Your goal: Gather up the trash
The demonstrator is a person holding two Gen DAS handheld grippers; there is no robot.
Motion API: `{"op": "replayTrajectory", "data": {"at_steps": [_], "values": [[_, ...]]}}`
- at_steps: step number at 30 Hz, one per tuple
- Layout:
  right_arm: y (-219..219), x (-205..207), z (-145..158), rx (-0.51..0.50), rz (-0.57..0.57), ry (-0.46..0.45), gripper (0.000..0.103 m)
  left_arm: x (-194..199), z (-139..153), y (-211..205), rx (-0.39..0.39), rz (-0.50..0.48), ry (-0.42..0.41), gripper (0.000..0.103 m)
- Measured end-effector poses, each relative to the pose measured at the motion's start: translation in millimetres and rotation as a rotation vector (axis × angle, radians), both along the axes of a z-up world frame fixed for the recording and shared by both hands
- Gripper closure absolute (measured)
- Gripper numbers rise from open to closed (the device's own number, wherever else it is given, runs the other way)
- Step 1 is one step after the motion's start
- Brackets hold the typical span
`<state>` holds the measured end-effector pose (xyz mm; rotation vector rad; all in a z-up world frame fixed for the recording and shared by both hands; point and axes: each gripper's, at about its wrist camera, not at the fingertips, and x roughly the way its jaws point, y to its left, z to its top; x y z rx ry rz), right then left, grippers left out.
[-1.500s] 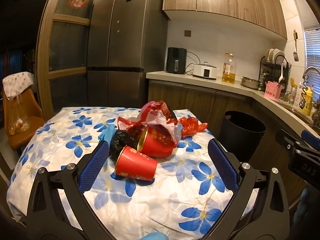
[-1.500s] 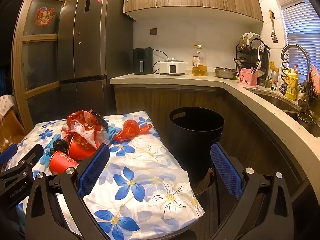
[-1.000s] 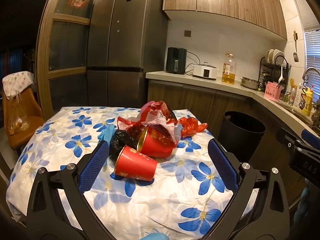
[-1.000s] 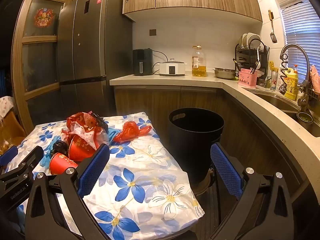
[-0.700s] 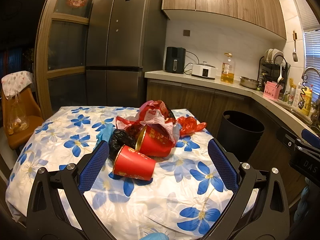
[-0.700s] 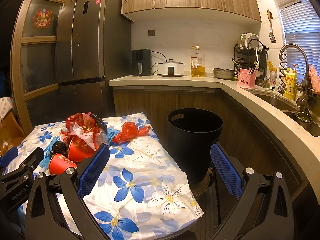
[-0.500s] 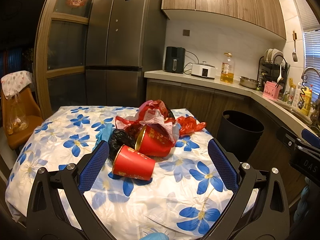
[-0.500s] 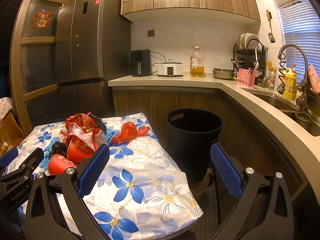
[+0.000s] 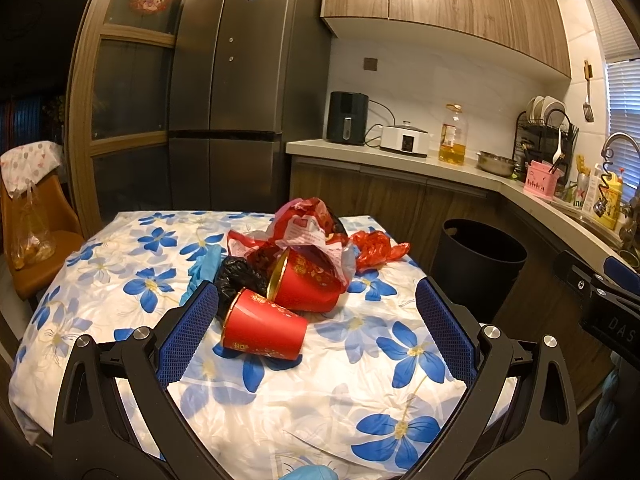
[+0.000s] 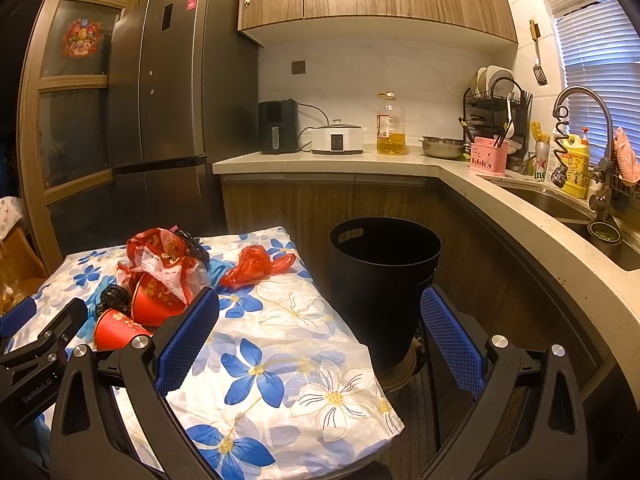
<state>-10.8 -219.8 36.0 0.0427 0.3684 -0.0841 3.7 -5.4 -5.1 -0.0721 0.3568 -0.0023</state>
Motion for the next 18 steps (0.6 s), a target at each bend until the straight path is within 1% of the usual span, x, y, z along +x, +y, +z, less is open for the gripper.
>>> {"op": "replayTrajectory", "data": {"at_steps": [18], "values": [[-2.2,-0.5,0.0,0.000,-0.004,-0.002,0.005,0.4,-0.3,-0.6,-0.001,0.000,0.001,0.005]]}}
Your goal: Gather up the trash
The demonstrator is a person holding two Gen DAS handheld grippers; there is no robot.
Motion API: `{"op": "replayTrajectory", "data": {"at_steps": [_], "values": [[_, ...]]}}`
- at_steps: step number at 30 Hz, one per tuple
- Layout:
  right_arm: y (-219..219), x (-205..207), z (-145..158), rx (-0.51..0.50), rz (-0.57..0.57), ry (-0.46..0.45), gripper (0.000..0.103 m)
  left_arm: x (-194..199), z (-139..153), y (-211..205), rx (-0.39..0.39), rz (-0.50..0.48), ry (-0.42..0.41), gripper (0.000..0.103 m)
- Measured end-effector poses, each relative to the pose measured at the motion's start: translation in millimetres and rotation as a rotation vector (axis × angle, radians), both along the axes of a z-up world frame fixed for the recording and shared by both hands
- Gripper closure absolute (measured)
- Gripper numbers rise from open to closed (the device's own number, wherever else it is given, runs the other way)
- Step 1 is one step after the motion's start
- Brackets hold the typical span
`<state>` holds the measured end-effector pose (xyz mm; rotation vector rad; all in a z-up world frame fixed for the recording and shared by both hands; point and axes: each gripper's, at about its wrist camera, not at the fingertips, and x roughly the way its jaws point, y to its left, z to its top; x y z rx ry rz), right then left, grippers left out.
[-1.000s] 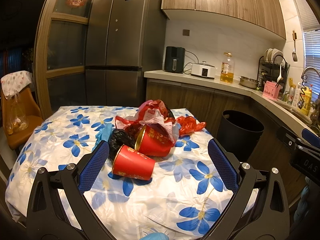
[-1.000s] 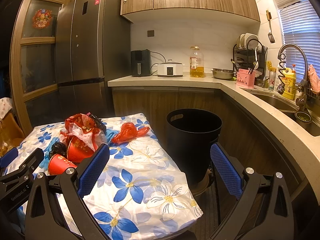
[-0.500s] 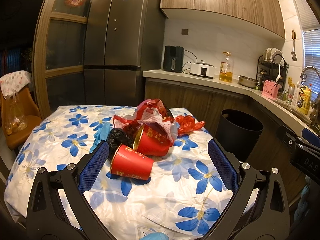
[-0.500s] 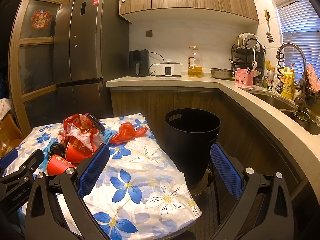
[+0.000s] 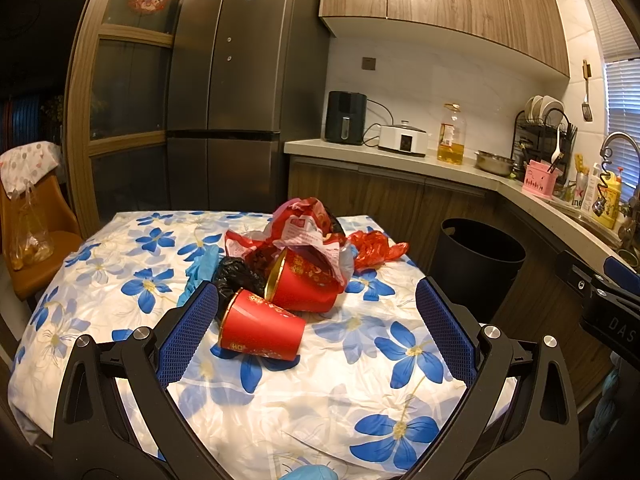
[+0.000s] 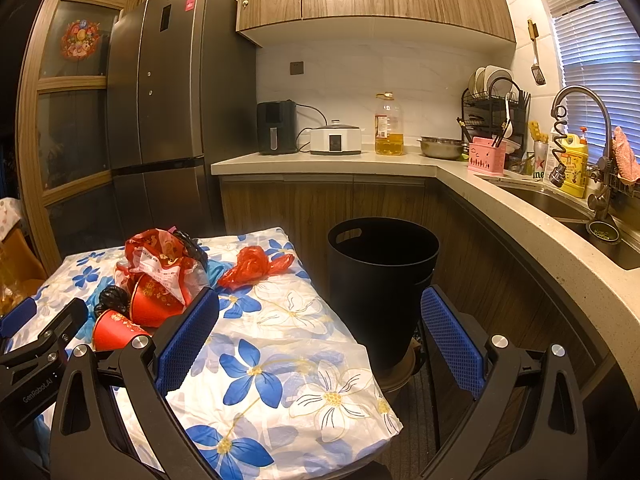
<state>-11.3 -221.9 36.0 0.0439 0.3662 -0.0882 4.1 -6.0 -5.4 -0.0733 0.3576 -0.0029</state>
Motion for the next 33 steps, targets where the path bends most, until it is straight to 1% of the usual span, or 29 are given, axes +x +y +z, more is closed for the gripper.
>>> {"op": "replayTrajectory", "data": {"at_steps": [33], "values": [[-2.3,-1.7,1.0,0.003,-0.007,-0.008,0.005,1.0,-0.4,-1.3,-0.001,0.001,0.000,0.005]]}}
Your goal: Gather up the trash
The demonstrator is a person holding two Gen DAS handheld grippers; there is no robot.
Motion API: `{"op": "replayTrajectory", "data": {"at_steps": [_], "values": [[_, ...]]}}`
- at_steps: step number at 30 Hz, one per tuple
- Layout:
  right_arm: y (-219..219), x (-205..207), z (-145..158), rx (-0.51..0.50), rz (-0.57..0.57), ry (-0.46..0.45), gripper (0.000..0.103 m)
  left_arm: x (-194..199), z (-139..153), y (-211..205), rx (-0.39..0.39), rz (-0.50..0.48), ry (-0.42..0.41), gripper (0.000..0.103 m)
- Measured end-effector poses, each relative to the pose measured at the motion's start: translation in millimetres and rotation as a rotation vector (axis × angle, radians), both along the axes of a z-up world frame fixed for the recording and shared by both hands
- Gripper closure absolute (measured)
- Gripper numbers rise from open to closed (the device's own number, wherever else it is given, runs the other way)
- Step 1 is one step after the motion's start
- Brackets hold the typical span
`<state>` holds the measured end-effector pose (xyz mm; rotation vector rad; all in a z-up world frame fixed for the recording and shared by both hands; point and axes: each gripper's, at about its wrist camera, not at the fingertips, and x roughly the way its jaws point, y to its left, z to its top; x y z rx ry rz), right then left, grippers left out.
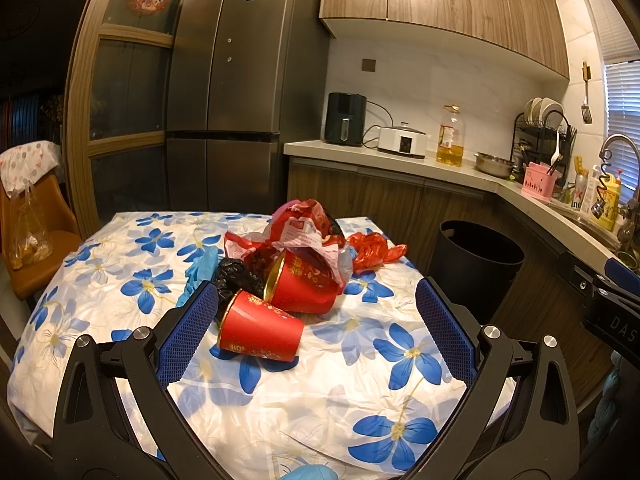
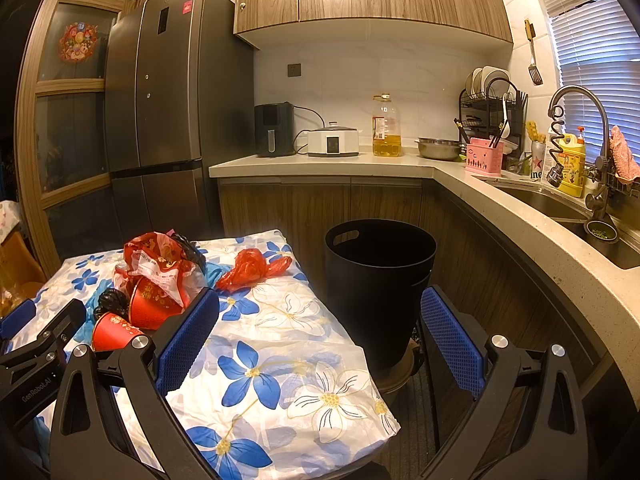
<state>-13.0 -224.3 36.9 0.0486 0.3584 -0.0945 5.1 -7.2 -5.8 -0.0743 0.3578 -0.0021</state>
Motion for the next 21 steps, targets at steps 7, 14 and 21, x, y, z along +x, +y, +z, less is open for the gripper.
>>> {"op": "replayTrajectory", "data": {"at_steps": [7,14,21], "values": [[-0.5,-0.5,2.0,-0.002,-0.002,-0.001,0.005,-0.1,-0.2,-1.8,-0.001,0.001,-0.002,0.006],[-0.8,-0.2,1.9,-0.001,-0.001,-0.001,0.005,0.1,-0.1,-1.7,-0.004,0.001,-0.002,0.005],[-1.3,0.5,2.0,0.000,0.000,-0.001,0.005,1.8,0.5,-5.2,-0.006,-0.001,-0.001,0.005]]}}
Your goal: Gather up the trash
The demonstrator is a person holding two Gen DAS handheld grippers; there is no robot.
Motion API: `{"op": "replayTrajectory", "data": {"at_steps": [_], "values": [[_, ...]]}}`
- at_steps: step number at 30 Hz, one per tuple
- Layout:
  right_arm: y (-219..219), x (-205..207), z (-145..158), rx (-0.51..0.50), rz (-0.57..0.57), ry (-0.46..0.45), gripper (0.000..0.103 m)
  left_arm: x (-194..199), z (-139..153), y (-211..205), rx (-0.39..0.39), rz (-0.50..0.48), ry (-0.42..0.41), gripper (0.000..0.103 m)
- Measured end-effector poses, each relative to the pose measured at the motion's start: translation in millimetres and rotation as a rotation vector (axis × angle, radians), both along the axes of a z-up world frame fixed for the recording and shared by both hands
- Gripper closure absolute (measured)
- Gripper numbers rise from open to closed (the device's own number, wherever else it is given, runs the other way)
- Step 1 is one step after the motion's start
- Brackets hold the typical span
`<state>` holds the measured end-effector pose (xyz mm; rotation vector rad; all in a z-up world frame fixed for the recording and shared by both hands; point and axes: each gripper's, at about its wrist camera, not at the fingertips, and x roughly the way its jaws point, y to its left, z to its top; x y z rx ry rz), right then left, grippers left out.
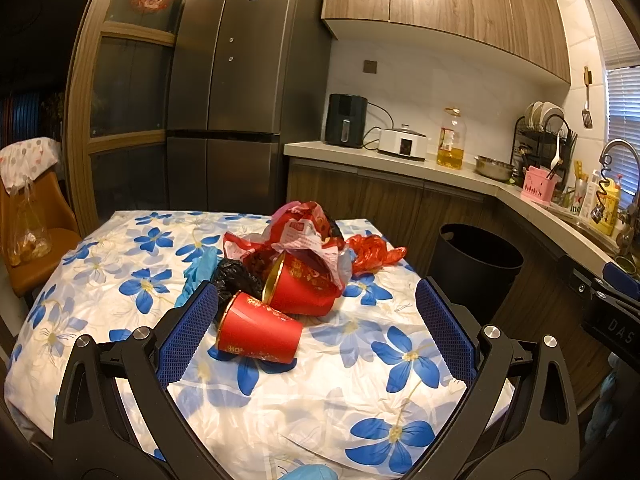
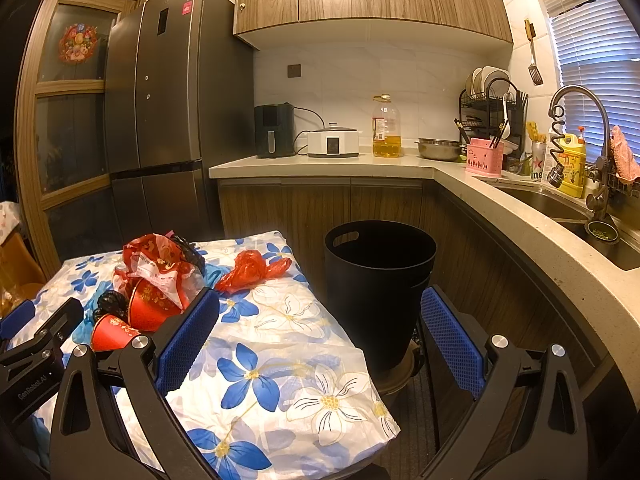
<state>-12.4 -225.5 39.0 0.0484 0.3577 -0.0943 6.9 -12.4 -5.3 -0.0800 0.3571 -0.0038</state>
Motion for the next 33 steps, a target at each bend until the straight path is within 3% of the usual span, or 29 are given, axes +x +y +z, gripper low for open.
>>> {"op": "replayTrajectory", "data": {"at_steps": [8,15,24,33], "values": [[-2,4,-1,0.008,0.005,0.001,0.005,1,1,0,-0.002,0.009,0.000,0.005],[-3,14,-11,0.028,0.038,0.005,0.005,3,-8,20,-0.027,0.073,-0.014,0.006],[18,40,-34,0.069,0.179,0.031,0.005,11,-30,57,-0.043,0.201,-0.008,0.006],[48,68,-60,0.111,0.306,0.077,0.010,26,-56,83,-0.063,0.232,0.012,0.006]]}}
